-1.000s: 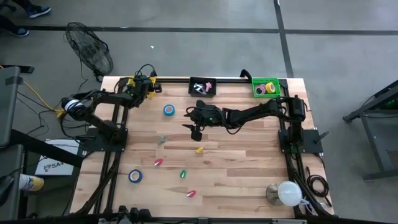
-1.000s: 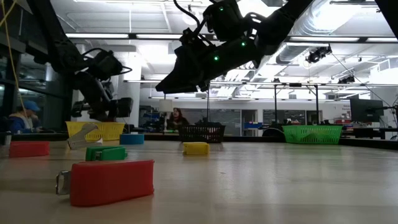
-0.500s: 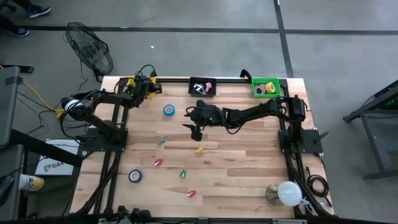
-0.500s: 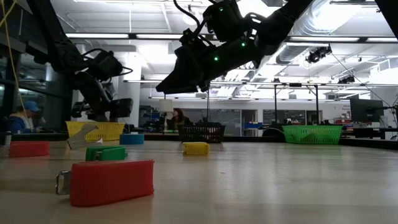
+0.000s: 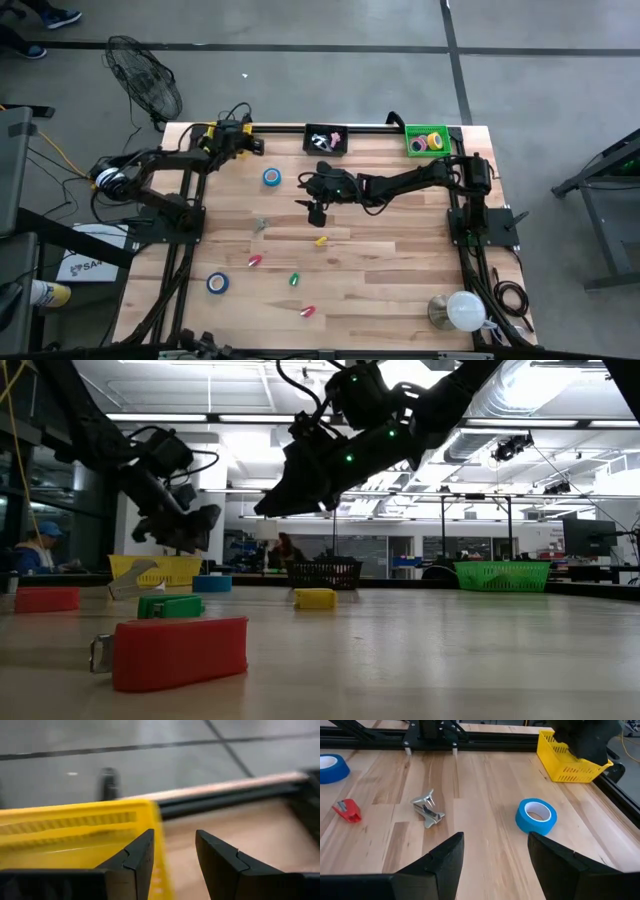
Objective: Pick and place Stapler, Stapler remover, tape
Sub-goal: Put the blue tape into the green bin
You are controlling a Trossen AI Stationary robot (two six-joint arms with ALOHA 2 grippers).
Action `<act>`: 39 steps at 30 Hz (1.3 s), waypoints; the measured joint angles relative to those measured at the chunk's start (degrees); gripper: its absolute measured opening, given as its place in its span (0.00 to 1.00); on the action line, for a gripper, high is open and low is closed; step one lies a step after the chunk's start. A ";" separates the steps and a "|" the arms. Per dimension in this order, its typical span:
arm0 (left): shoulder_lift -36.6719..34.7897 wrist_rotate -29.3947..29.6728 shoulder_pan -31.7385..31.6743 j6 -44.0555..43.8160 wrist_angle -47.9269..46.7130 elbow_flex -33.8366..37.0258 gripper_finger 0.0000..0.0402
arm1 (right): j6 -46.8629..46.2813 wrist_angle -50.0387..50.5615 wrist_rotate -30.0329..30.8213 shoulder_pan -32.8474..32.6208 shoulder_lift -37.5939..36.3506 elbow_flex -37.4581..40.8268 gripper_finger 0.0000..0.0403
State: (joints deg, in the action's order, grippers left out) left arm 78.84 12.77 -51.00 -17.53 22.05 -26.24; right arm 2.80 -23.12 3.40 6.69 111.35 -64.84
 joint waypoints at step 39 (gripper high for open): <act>4.54 -17.10 9.40 5.17 -46.95 -21.05 0.36 | -3.03 3.83 -0.82 0.45 0.02 0.00 0.52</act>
State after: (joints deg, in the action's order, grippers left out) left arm 83.38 -4.34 -41.60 -12.36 -24.90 -47.29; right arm -0.23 -19.29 2.57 7.14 111.37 -64.84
